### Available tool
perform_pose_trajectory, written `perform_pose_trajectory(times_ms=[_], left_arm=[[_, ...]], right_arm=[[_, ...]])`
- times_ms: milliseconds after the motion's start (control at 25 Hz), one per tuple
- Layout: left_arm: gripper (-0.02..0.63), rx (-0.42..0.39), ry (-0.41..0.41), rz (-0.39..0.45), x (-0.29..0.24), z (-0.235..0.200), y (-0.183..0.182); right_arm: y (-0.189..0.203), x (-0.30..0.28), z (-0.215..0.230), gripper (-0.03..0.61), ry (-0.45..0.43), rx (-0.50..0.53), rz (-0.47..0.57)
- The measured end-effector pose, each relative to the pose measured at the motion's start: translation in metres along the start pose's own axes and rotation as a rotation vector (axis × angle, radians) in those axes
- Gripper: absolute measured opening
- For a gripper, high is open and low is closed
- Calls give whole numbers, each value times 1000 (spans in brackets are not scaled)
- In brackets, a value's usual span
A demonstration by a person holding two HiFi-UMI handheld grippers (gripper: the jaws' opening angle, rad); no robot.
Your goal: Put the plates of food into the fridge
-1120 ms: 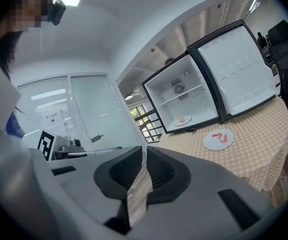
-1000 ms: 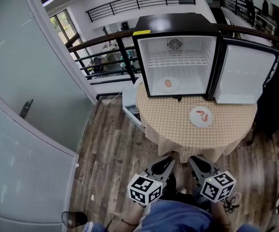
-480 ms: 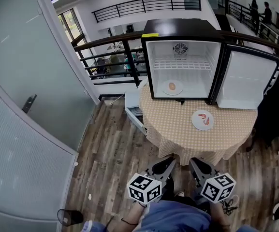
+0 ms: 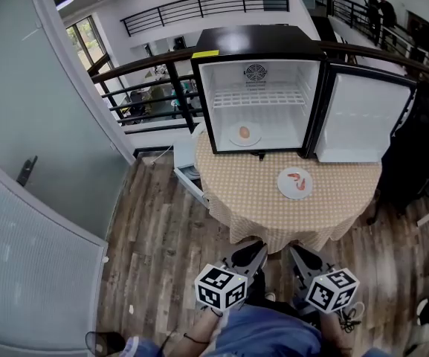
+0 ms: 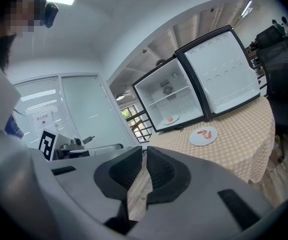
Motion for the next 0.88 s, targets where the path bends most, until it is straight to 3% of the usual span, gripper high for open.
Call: perform_pose_trajectory(times_ms=[440,880], left_arm=[[49,-30,85,-78,-62,-8,-7],[51,-60,94,-206,-126,-69,-20]], right_arm=[[-16,-1,56,41,114,-59,44],[-40,-44,125,41,257,-180,49]])
Point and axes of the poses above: the fingertips, and each gripper's own axes: x backward along the fingers, z to its right, y out of its underside, the point moved 2 cm from there along x, backward along the fingers, and after that the axes turned 6 degrees about -y, right-handed, at the moved point
